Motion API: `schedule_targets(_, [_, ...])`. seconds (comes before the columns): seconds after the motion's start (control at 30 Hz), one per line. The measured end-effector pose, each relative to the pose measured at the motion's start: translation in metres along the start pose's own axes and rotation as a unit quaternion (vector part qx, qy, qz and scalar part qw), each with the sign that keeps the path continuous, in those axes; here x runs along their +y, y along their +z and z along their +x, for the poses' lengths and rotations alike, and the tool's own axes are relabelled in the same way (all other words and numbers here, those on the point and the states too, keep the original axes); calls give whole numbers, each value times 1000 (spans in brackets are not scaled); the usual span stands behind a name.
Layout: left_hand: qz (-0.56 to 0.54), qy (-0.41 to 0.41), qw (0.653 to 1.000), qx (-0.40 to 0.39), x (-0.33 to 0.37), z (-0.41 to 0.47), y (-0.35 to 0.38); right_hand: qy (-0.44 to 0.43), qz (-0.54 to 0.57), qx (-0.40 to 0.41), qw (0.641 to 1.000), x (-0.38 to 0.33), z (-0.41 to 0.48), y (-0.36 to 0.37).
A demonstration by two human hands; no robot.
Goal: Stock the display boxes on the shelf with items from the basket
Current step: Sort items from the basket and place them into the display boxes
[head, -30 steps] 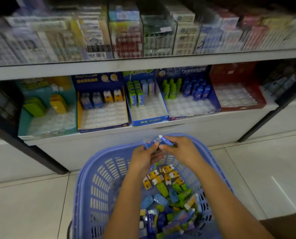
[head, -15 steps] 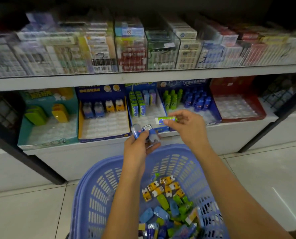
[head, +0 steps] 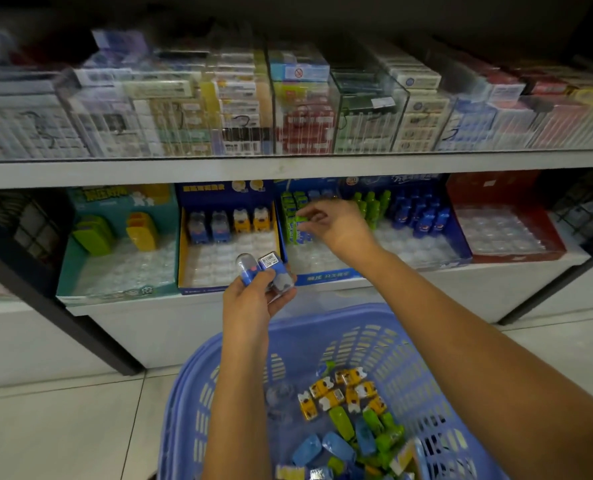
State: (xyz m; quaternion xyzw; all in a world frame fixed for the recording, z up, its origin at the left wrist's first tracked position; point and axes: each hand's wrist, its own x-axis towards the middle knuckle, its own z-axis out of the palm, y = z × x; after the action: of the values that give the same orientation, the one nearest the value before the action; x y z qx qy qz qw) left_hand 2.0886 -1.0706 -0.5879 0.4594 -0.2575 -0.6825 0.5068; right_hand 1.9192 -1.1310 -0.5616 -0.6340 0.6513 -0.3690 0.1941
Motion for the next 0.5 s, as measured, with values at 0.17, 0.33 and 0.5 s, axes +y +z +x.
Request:
schedule_targets(0.17, [-21,-5,1000,-6,1,3,-5,45,16,3,999,2,9,-2])
schedule_targets(0.33, [-26,-5,1000,-5,2,4,-6,67,30,-29,997,0,12,0])
schedule_targets(0.5, [-22,-7,1000,-9,2,4,-7,59,27,-35,997,-1,7,4])
